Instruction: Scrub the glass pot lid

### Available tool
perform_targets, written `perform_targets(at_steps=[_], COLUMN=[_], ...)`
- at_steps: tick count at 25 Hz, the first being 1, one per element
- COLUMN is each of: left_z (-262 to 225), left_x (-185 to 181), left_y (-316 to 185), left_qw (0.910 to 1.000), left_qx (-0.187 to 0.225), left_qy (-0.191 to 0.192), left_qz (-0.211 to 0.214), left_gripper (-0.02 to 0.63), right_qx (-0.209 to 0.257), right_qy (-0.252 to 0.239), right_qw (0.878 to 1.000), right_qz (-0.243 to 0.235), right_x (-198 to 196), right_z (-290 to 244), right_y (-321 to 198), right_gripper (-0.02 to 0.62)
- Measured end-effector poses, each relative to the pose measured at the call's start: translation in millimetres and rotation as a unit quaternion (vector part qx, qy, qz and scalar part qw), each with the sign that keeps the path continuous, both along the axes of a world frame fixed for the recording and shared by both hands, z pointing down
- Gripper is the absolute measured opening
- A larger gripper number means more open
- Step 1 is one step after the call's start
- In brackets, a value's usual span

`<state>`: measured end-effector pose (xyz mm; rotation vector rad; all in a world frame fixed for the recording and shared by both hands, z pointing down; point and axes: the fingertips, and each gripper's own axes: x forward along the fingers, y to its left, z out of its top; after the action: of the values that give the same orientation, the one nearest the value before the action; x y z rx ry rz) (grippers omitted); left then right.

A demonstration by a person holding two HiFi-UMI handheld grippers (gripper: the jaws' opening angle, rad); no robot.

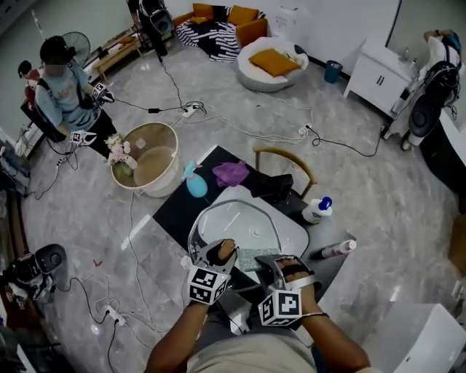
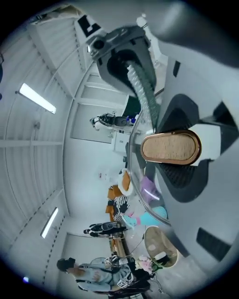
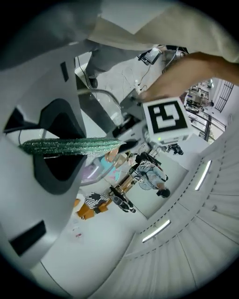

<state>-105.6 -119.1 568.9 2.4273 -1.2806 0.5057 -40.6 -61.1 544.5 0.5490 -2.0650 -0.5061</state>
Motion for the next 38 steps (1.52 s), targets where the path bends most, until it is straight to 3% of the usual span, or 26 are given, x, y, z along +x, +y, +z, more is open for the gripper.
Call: perform_targets(at_steps=[8, 11, 15, 17, 19, 21, 23, 24, 26, 29, 32, 35, 36, 38], left_z=[-8, -13, -14, -13, -14, -18, -27, -32, -41, -53, -60, -58, -55, -48], left_x=[-2, 0, -4, -6, -7, -8, -9, -10, -9, -5, 4, 15, 18, 20], left_y=[-14, -12, -11, -9, -6, -3, -2, -1, 0, 3, 6, 6, 6, 5], left_qw=[0.9994, 0.9988, 0.9988, 0.9993, 0.9995, 0.9996, 0.9992, 0.9984, 0.9968, 0.995, 0.9913, 0.9843, 0.981, 0.9713], left_qx=[0.019, 0.029, 0.032, 0.027, 0.025, 0.027, 0.03, 0.033, 0.041, 0.048, 0.043, 0.02, 0.01, -0.013], left_qy=[-0.029, -0.039, -0.037, -0.025, -0.02, -0.007, 0.027, 0.045, 0.067, 0.082, 0.112, 0.158, 0.177, 0.225], left_qz=[0.0, 0.008, 0.004, -0.002, -0.003, -0.002, -0.001, 0.002, 0.012, 0.03, 0.055, 0.077, 0.079, 0.076], left_gripper=[0.172, 0.172, 0.172, 0.173, 0.173, 0.173, 0.173, 0.173, 0.173, 0.173, 0.173, 0.173, 0.175, 0.176], right_qx=[0.003, 0.0, 0.03, 0.03, 0.01, 0.006, 0.017, 0.011, -0.032, -0.131, -0.26, -0.33, -0.336, -0.331], right_qy=[0.037, 0.023, 0.0, -0.013, -0.052, -0.123, -0.2, -0.243, -0.325, -0.414, -0.481, -0.543, -0.562, -0.582], right_qw=[0.996, 0.999, 0.998, 0.998, 0.997, 0.989, 0.968, 0.95, 0.907, 0.846, 0.788, 0.735, 0.722, 0.717], right_qz=[-0.08, -0.044, 0.052, 0.062, 0.051, 0.08, 0.153, 0.195, 0.265, 0.309, 0.283, 0.236, 0.224, 0.194], right_x=[-42, -32, 13, 20, 15, 22, 51, 70, 105, 128, 107, 83, 80, 76], right_z=[32, 28, 12, 5, -2, -19, -40, -45, -42, -16, 7, 1, -5, -17], right_y=[60, 46, 2, -5, 3, 6, -1, -7, -15, -20, -8, 7, 9, 13], right_gripper=[0.083, 0.083, 0.083, 0.083, 0.083, 0.083, 0.083, 0.084, 0.083, 0.084, 0.083, 0.083, 0.083, 0.083])
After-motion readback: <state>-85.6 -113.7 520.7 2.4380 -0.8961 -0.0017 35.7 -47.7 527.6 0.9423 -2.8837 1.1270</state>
